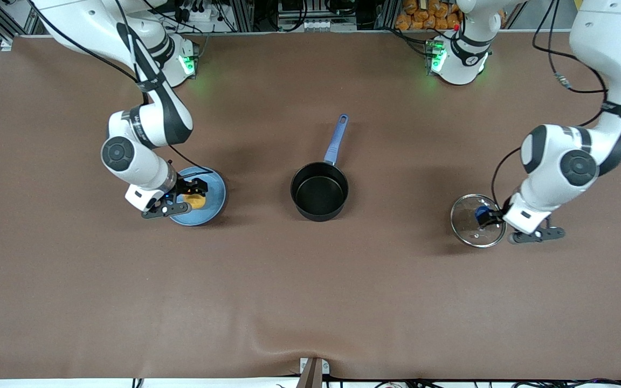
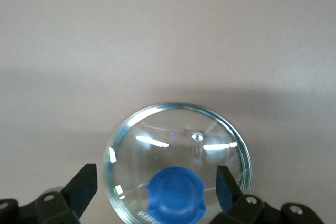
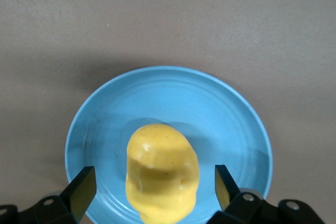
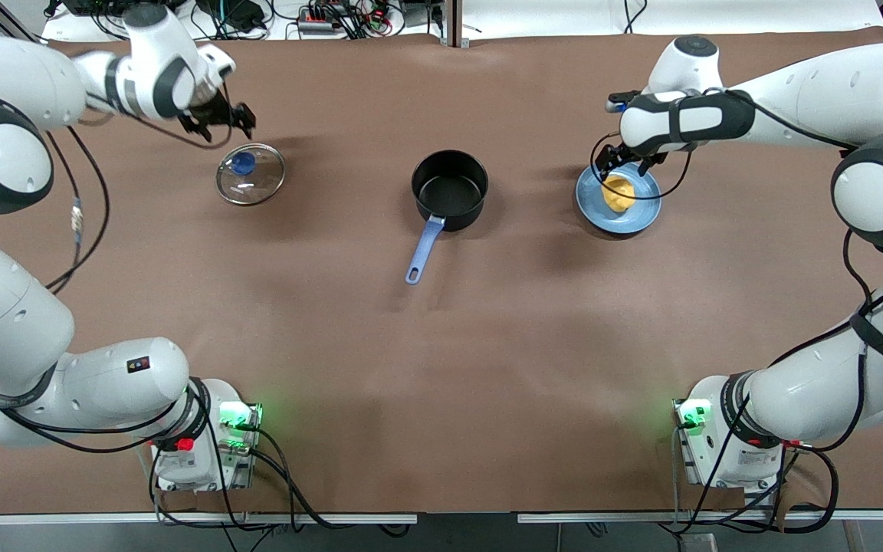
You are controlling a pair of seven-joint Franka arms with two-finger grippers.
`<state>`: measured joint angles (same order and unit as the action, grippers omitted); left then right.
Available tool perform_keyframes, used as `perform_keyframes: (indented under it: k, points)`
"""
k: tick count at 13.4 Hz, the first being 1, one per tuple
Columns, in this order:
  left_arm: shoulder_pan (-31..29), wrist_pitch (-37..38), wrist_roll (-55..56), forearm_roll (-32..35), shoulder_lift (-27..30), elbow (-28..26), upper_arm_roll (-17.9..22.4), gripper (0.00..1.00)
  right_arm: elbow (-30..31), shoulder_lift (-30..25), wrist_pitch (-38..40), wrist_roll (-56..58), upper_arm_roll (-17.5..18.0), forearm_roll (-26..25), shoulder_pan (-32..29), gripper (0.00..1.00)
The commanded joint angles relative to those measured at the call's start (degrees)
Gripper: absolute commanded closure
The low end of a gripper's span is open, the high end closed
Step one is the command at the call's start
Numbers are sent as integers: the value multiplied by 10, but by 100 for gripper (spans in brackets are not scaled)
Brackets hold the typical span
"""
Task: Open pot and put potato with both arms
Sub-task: 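Grasp the yellow potato with the right gripper while the left gripper withdraws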
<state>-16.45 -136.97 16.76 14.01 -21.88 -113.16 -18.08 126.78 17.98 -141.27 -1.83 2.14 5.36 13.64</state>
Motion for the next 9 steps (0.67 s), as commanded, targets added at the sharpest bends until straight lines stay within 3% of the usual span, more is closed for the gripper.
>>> perform_keyframes:
  k: [1, 5, 7, 8, 9]
  points:
    - [-4, 137, 1, 9, 31, 111, -19, 0, 12, 4, -20, 4, -3, 2, 3, 0]
    - [-4, 346, -3, -45, 40, 282, -58, 0, 18, 15, -30, 5, -3, 0, 3, 0]
    - [-5, 395, -8, -92, 46, 317, -62, 0, 31, 20, -53, 6, -3, -3, 3, 0]
    - [-5, 411, -15, -99, 60, 330, -62, 0, 36, 20, -58, 7, -3, -5, 3, 10]
    - [-4, 425, -27, -103, 74, 334, -62, 0, 35, 19, -57, 14, -3, -5, 3, 28]
